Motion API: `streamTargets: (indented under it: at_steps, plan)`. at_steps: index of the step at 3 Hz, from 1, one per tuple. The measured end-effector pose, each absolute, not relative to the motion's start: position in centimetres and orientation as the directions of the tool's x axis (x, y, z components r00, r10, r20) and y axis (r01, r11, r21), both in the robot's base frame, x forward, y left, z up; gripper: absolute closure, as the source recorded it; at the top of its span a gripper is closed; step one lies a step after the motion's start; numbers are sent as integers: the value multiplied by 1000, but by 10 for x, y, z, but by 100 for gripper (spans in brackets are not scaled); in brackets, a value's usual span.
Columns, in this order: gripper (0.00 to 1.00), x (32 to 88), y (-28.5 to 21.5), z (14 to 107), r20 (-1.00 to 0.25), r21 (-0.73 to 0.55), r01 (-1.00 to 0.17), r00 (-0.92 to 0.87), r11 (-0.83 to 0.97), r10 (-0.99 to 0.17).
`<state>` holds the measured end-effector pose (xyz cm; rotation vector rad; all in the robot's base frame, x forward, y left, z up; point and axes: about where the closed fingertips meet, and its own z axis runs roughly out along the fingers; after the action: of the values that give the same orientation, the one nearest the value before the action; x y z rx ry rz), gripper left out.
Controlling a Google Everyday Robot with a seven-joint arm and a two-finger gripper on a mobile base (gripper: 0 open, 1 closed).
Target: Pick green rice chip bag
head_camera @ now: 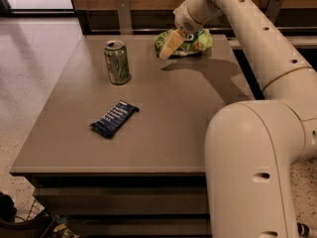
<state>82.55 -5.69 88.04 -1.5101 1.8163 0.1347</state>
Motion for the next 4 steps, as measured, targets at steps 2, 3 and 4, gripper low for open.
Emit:
streamTargets:
  at_steps: [2,3,4]
  plan:
    - [0,855,-81,865,-489,-427,-854,-58,297,-870]
    - [17,857,-101,852,-452,-416,-855,-102,311,-886]
    - [41,858,-103,847,-445,-411,-857,-109,311,-889]
